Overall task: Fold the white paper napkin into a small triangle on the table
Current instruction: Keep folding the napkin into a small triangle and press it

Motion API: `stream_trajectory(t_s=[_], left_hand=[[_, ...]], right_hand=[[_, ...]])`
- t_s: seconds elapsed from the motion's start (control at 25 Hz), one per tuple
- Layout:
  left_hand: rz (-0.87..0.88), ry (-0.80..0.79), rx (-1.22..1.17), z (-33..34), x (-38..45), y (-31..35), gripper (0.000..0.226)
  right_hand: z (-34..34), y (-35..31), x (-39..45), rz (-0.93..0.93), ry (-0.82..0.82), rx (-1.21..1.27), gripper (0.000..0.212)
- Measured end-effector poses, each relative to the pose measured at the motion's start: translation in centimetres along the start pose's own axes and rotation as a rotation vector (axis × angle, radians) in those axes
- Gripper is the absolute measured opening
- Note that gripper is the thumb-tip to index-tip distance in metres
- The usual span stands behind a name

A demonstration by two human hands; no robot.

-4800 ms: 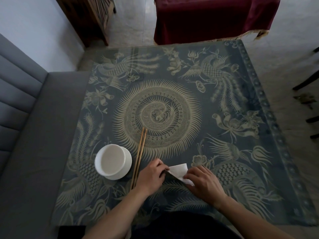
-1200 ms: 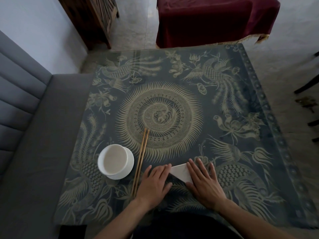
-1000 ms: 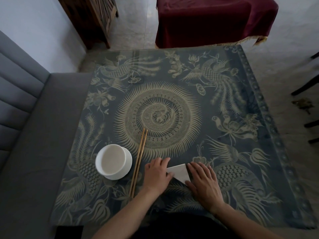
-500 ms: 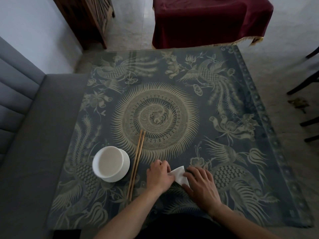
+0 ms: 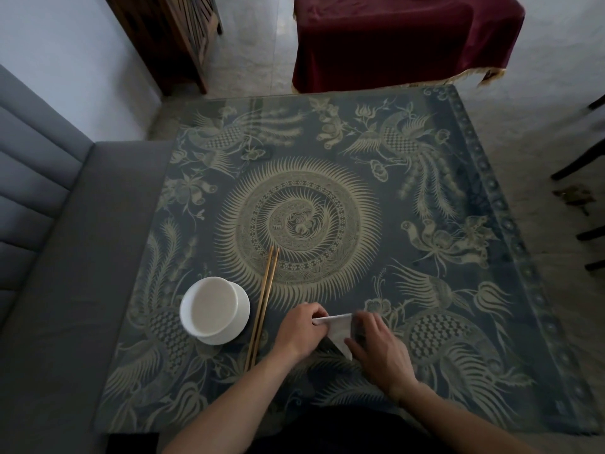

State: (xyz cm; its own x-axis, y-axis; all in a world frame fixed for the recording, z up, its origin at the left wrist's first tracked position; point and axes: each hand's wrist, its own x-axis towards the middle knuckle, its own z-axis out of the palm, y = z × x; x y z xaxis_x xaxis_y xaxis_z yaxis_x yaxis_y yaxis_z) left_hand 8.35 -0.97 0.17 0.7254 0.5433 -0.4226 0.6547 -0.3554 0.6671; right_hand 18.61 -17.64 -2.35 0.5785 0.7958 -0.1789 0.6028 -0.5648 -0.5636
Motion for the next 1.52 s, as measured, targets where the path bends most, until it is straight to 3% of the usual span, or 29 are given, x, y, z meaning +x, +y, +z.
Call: stream_trajectory(t_s=[0.12,0.28,0.4,0.6,0.76,1.16,1.52], left_hand=[[0.063,0.023,0.010,-0.3,0.1,0.2,0.004],[0.072,-0.054,-0.027,-0.6,0.2,0.4,0.003],[0.127,-0.001,0.024,-0.9,0.3,0.4,0.002],[0.576,0.343,0.365,-1.7,-0.1,0.9,0.007],[0.800,0.421,0.441,-1.9,-1.1,0.2,0.015],[0.669,0.192,0.419,1.7,-4.8,-3.3,0.005],[0.497,0.075,0.499,2.1,-4.3,-3.5,0.035]], right_hand=[[-0.4,-0.3,1.4,0.050,-0.071,-0.002,0.053],[-0.9,-0.5,2.6,0.064,-0.074,0.087,0.020],[-1.0,-0.7,2.9,0.041,-0.067,0.162,0.017],[-1.9,-2.2,4.0,-0.019,0.192,0.184,0.010],[-2.1,-2.3,3.7,-0.144,0.331,0.098,0.016],[0.4,1.1,-0.7,-0.291,0.112,-0.098,0.024],[0.1,1.7,-1.1,-0.392,0.101,-0.226,0.014]])
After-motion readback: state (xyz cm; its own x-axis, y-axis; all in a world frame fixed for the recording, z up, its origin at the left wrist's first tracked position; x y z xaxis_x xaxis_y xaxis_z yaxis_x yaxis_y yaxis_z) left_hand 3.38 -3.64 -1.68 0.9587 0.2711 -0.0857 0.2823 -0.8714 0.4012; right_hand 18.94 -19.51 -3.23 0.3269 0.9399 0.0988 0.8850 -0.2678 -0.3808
